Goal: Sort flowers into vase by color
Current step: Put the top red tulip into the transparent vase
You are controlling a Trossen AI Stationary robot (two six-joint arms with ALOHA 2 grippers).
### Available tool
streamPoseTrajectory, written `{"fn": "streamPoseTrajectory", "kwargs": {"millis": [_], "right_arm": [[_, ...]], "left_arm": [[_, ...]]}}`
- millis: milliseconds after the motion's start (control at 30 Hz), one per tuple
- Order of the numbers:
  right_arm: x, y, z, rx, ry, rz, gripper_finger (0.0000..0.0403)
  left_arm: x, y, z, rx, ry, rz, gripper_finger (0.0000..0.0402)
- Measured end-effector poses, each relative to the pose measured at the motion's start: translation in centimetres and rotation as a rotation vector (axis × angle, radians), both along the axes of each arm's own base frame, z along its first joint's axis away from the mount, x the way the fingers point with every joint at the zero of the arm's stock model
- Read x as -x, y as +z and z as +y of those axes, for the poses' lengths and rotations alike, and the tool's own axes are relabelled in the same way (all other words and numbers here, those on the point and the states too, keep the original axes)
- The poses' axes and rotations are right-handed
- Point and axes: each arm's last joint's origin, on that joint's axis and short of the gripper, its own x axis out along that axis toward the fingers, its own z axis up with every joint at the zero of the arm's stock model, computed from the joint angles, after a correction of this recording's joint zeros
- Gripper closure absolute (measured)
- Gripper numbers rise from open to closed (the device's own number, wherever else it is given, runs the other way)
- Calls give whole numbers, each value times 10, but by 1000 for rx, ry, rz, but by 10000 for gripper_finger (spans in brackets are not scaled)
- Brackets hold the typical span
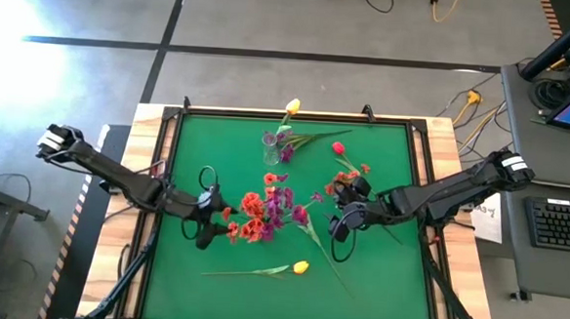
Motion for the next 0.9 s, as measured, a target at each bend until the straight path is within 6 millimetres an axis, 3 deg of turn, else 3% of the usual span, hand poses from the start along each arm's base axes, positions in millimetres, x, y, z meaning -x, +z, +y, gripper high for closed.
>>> {"fn": "streamPoseTrajectory", "kwargs": {"millis": [133, 300, 533, 700, 900], "right_arm": [[3, 5, -7, -27, -77, 62, 78], [4, 13, -26, -47, -173, 126, 78], [-1, 16, -57, -6, -68, 194, 78], [1, 14, -78, 22, -80, 230, 78], [5, 14, -110, 3, -214, 228, 78]], "left_arm": [[2, 5, 1, -4, 23, 84, 134], [2, 25, 5, -130, 134, 190, 134], [2, 51, 9, -257, 255, 243, 134], [2, 57, 11, -296, 302, 232, 134], [3, 61, 13, -338, 359, 211, 134]]}}
